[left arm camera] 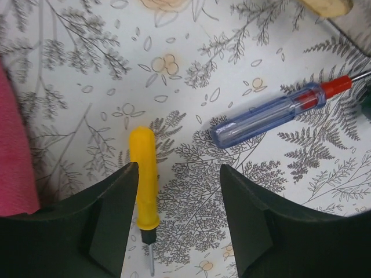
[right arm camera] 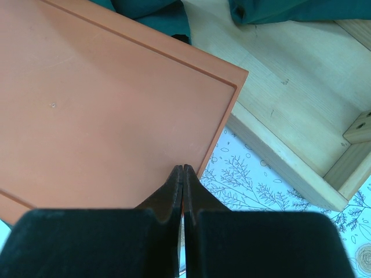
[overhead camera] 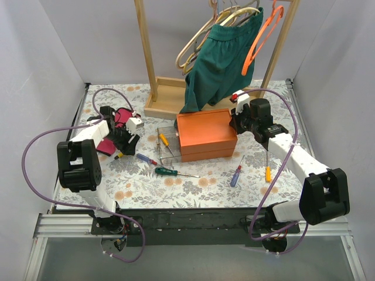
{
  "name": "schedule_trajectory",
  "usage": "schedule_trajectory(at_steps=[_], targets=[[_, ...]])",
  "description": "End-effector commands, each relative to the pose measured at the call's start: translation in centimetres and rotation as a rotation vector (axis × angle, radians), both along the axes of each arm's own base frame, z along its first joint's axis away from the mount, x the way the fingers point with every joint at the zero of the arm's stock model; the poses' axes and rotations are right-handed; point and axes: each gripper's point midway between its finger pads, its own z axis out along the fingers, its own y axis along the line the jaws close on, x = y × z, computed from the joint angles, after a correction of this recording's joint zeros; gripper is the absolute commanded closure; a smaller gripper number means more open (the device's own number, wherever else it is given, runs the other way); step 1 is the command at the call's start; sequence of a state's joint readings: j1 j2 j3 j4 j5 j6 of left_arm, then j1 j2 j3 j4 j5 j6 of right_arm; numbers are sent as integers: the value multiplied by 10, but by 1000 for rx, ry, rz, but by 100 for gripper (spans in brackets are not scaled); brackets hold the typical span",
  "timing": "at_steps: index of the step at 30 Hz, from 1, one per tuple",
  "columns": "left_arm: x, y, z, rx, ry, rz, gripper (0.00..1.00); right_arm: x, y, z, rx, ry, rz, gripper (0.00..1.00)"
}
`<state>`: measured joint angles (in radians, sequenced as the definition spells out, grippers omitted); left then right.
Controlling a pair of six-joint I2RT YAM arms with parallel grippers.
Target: Sort the tools into containers
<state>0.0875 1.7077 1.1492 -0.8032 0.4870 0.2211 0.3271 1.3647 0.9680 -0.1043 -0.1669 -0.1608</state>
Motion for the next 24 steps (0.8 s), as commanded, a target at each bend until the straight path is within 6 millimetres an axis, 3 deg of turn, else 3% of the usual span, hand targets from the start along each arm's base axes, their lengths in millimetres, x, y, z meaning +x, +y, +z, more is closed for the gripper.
schedule_trajectory(at_steps=[1, 4, 9, 14, 16, 17, 19, 20, 23, 24], targets=[[-2, 13, -10, 101, -35, -28, 43, -38, -37, -60, -143, 217, -72, 99], [-8, 22, -23, 145, -22, -8, 44, -42, -38, -63, -142, 229, -71, 99], [-8, 14, -16, 108, -47, -7, 44, -40, -37, -62, -141, 228, -70, 99], [-10, 23, -28, 152, -22, 17, 47, -38, -35, -65, -141, 236, -64, 99], [-14, 27, -34, 176, -24, 9, 53, -36, -35, -63, -140, 235, -67, 99], [-15, 28, -35, 188, -27, 3, 63, -35, -35, -63, -141, 233, -66, 99], [-21, 30, -39, 203, -21, -14, 72, -34, -35, -62, -142, 229, -68, 99], [-21, 30, -36, 204, -34, -26, 79, -35, -35, -63, -141, 231, -69, 99], [-18, 12, -14, 102, -44, -40, 83, -35, -35, -63, -142, 234, -69, 99], [-28, 2, -7, 41, 6, -37, 84, -36, -36, -63, -143, 234, -68, 99]])
